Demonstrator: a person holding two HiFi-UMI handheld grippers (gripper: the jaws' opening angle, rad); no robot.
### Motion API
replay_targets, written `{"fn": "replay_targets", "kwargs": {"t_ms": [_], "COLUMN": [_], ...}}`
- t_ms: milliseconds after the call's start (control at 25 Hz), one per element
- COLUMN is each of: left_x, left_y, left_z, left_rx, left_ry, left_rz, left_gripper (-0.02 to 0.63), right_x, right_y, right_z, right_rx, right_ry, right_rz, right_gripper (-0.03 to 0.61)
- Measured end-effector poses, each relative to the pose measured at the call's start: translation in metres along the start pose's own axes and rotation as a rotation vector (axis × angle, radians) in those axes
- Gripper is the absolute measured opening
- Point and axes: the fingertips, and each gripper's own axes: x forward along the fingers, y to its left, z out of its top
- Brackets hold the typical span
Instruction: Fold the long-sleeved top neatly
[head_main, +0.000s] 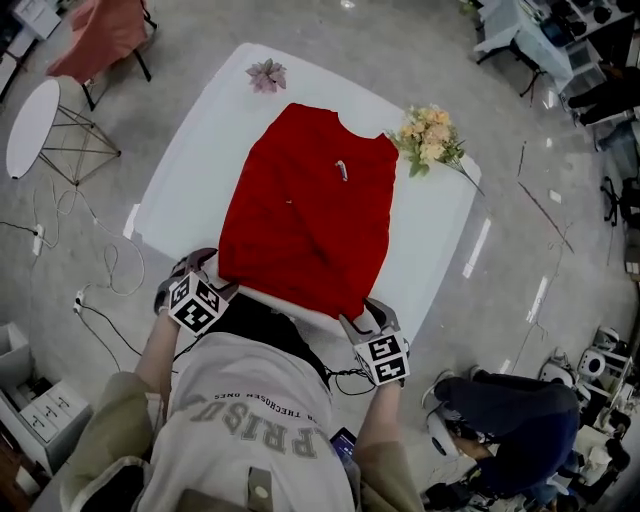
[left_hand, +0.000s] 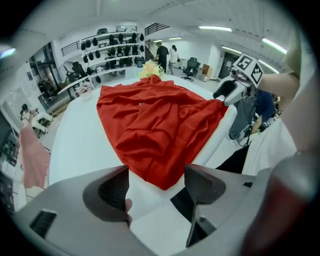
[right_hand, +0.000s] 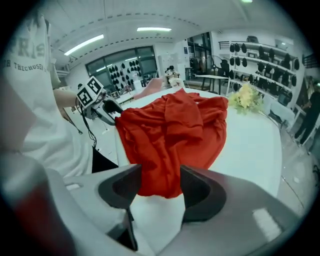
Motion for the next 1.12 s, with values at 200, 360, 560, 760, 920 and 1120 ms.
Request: {"fn": "replay_targets", "kwargs": {"t_ms": [200,360,560,760,920,1120], "left_x": [0.005,-0.004,-0.03,-0.023,-0.019,-0.041], "left_y": [-0.002,0.003,0.005,-0.014,-0.018,-0.021], "left_z": [-0.006,0.001,0.005,-0.029,-0.041,-0.026], "left_rx": [-0.059,-0.075,-0.049,-0.061,-0.016,0.17], "left_ry": [-0.048,-0.123,-0.239,-0.194,-0.165,-0.153], "left_rz": [0.143,0.224,0.312,0.24,0.218,0.208], "left_gripper": [0.221,0.118,0.057,0.057,0.05,0.195], "right_x": [0.005,-0.004,-0.033,-0.025,-0.019,-0.027], "right_y": [0.006,0.006,0.006,0.013,0.011,0.026], "right_z": [-0.009,-0.002,0.006,-0.03,-0.039,-0.035], "right_rx": [-0.05,-0.123,-0.245,-0.283,-0.224,-0.142], "right_ry": [-0.005,-0.057,-0.194,-0.133,-0.102,-0.081], "right_rz": [-0.053,-0.112,-0.241,-0.245,-0.226,-0.085], "right_gripper": [0.209,0.072,0.032,0.031,0.032,0.267]}}
